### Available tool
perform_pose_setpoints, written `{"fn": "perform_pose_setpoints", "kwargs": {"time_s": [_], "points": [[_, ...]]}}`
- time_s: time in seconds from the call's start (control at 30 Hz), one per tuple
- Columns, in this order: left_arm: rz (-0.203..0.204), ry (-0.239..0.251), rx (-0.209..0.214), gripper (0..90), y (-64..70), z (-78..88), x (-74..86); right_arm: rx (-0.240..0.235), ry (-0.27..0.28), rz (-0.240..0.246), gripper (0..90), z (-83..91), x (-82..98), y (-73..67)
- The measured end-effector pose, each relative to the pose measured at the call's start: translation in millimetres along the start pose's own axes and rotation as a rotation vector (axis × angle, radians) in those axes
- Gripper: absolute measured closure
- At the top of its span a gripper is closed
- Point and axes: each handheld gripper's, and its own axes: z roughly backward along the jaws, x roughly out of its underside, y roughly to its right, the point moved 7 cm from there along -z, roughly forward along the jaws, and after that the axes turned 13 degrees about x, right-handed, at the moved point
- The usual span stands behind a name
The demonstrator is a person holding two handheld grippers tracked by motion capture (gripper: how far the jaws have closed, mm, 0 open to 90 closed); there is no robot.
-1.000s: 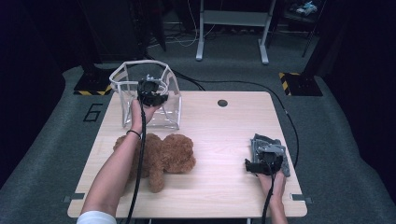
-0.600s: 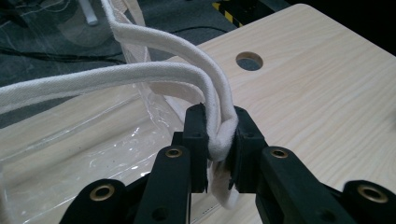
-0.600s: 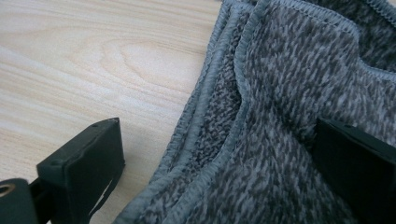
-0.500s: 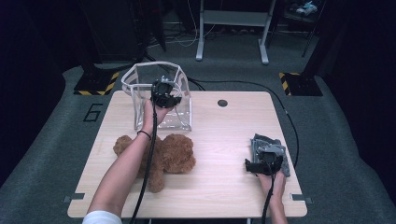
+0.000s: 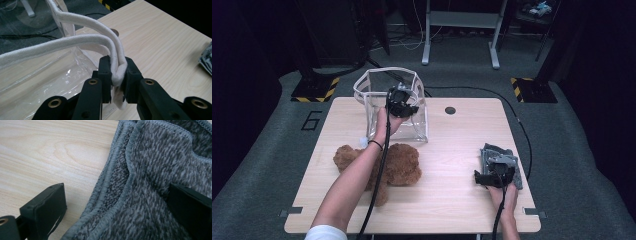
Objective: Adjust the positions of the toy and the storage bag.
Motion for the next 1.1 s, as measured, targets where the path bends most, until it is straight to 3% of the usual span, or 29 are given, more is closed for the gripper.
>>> {"fn": "perform_pose_setpoints", "kwargs": {"time_s": [0.4, 0.67, 1.1], "points": [[-0.041, -0.023, 0.073, 79.1, 29.9, -17.8, -6.5, 0.000, 0.000, 0.000, 2.3, 0.1, 0.0, 0.0], [-0.069, -0.041, 0.149, 79.1, 52.5, -27.2, -8.6, 0.007, 0.004, -0.012, 2.3, -0.5, -0.6, -0.3], [-0.141, -0.078, 0.245, 78.9, 81.5, -31.6, -4.6, 0.007, 0.004, -0.012, 2.3, -0.6, -0.6, -0.2]]}}
